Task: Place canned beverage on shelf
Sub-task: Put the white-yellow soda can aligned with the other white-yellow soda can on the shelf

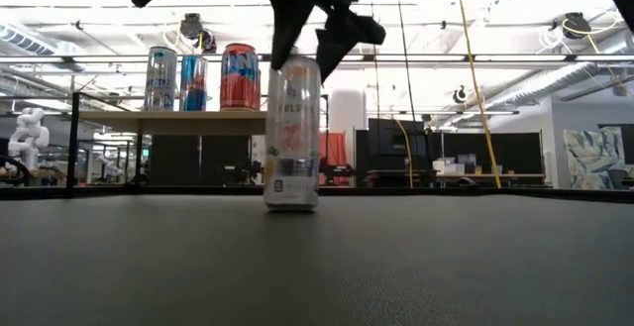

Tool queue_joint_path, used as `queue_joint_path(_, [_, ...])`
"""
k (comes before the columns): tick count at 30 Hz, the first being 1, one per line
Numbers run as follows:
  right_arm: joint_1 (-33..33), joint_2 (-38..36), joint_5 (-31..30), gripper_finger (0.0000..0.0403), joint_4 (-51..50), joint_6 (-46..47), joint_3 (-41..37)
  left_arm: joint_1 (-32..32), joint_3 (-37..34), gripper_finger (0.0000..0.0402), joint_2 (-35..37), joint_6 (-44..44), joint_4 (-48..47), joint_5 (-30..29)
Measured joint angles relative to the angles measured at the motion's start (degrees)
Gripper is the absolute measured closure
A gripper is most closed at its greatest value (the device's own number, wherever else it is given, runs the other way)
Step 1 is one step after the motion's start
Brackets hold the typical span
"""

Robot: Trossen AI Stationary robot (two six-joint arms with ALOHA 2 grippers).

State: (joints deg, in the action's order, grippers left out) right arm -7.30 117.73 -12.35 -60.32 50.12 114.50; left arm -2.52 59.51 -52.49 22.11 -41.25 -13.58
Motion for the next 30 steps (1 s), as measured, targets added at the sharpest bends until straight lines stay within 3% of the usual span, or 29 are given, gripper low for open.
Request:
queue_joint_path(5, [1.6,0.0,-5.7,0.0200,-2.6,3.8,0.0,0.0,0.0,0.0401,0.0,0.0,-0.1,-0.1])
queue_joint_path(11, [2.4,0.0,-4.3,0.0200,-1.8,5.0,0.0,0.0,0.0,0.0401,0.0,-1.1,-0.2,-0.6])
queue_joint_path(18, [3.2,-0.5,-2.6,0.0200,-2.0,0.0,1.0,0.0,0.0,0.0401,0.0,-1.5,-0.2,-0.7])
queue_joint_path(30, [10.6,-1.1,-0.3,0.0200,-7.7,-4.4,20.6,0.0,0.0,0.0401,0.0,-1.5,-0.2,-0.6])
